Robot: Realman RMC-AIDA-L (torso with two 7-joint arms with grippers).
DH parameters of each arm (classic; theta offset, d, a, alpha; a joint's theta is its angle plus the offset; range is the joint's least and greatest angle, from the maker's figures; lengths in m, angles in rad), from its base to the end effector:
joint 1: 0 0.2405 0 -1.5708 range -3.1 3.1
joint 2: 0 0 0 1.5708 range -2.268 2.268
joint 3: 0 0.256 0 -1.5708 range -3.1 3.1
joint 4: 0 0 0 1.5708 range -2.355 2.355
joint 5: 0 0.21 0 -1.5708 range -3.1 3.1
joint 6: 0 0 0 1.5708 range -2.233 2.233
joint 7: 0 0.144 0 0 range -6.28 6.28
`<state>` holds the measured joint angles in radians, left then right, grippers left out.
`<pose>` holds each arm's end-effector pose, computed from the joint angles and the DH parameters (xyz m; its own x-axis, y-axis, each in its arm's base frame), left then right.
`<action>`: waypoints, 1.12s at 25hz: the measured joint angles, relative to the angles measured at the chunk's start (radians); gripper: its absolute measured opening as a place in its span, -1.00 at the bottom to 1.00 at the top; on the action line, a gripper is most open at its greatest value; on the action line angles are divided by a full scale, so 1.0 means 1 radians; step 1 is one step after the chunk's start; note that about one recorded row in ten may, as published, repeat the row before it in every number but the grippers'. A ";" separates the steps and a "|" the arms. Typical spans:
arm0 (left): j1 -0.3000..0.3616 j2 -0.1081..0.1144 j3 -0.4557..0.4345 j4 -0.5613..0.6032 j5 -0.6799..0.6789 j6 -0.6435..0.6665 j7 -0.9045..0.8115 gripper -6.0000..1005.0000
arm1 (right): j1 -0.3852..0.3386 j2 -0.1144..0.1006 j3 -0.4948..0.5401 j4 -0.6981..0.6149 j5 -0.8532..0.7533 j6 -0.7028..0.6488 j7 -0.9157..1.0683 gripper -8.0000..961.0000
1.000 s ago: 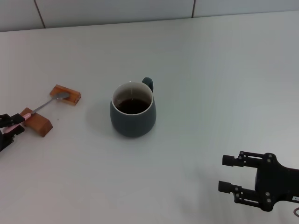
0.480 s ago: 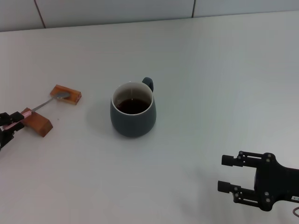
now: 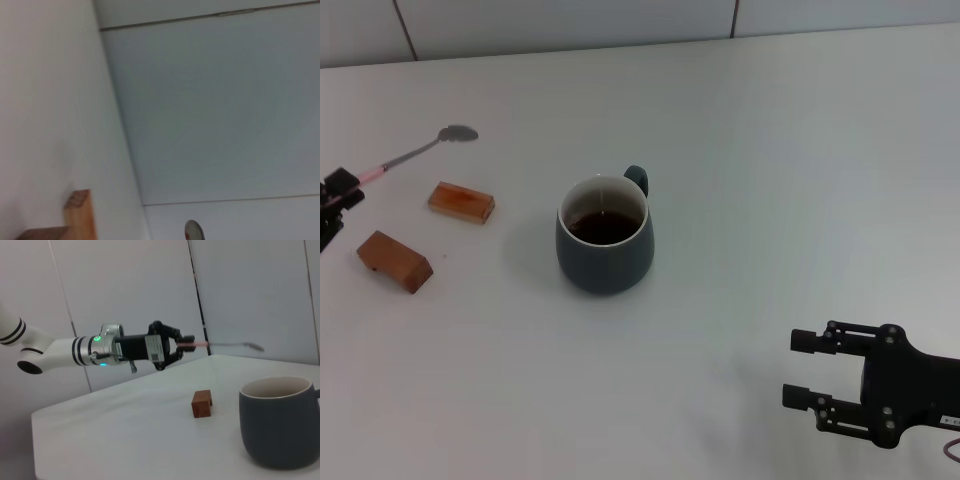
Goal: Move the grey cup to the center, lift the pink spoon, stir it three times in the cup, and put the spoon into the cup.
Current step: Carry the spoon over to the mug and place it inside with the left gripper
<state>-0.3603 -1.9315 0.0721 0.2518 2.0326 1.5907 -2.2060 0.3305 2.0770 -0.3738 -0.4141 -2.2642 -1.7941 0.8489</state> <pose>-0.3622 0.2730 0.0552 -0.4639 0.6330 0.6197 0.7962 -0.0088 0.6050 0.3226 0.2129 -0.0232 0.7743 -0.2327 -0.5885 -0.3665 -0.9230 -0.1172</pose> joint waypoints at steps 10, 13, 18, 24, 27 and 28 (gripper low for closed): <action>-0.048 -0.001 0.000 0.011 -0.086 0.163 0.139 -0.72 | 0.002 0.000 0.005 0.000 0.000 0.002 0.012 0.32; -0.159 -0.042 0.017 0.141 -0.095 0.349 0.262 -0.73 | 0.002 0.001 0.007 0.000 -0.002 0.003 0.017 0.32; -0.219 -0.078 0.097 0.281 -0.103 0.390 0.313 -0.72 | -0.004 0.001 0.007 0.007 -0.003 0.017 0.022 0.32; -0.258 -0.124 0.425 0.584 -0.218 0.383 0.368 -0.72 | -0.007 0.002 0.005 0.029 -0.005 0.046 0.025 0.32; -0.256 -0.129 0.598 0.802 -0.227 0.322 0.376 -0.72 | -0.008 0.002 0.006 0.043 -0.005 0.058 0.025 0.32; -0.252 -0.128 0.654 0.881 -0.212 0.290 0.378 -0.72 | -0.009 0.001 0.007 0.047 -0.004 0.061 0.025 0.32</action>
<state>-0.6122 -2.0591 0.7265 1.1332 1.8209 1.8807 -1.8284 0.3217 2.0784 -0.3665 -0.3669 -2.2678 -1.7331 0.8744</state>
